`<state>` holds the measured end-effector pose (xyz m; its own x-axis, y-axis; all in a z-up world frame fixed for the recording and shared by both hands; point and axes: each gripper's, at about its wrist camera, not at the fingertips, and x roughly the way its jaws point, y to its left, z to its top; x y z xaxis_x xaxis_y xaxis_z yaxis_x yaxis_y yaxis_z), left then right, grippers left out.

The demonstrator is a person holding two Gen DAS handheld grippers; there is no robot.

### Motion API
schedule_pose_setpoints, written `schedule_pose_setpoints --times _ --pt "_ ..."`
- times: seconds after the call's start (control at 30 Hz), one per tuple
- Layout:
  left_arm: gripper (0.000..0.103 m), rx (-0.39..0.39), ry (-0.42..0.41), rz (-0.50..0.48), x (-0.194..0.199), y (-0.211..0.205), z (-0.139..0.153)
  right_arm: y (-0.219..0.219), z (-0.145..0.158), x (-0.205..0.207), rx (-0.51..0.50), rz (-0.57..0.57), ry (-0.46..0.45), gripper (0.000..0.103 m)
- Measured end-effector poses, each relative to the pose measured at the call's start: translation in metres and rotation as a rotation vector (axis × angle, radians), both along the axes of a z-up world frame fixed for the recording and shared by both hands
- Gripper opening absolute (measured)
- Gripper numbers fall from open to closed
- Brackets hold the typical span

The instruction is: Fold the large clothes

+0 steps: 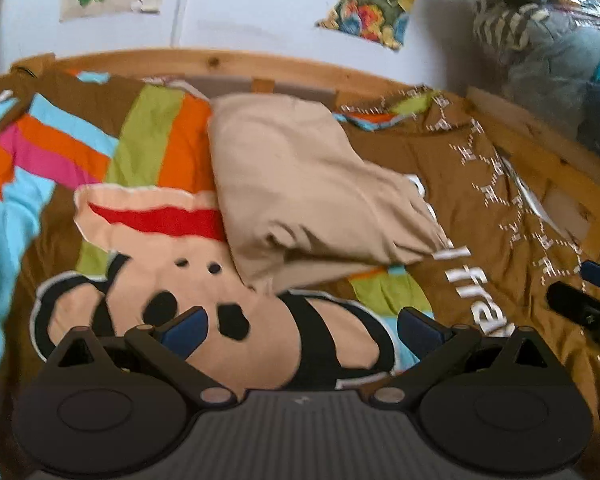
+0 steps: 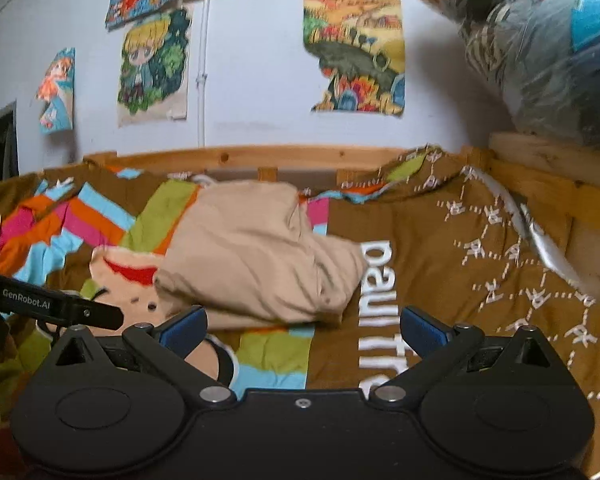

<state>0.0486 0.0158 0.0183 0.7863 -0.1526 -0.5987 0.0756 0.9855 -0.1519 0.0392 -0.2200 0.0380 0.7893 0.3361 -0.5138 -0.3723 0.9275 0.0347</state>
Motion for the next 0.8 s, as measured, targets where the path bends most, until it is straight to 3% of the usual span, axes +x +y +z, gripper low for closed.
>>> schedule_pose_setpoints --times 0.33,0.8 --pt "0.102 0.054 0.001 -0.022 -0.0022 -0.0077 -0.0085 -0.0042 -0.0102 0.0065 0.033 -0.009 0.050 0.102" --pt "0.102 0.057 -0.022 -0.028 -0.0052 -0.0086 -0.0046 -0.0054 -0.0093 0.0054 0.043 -0.018 0.049 0.102"
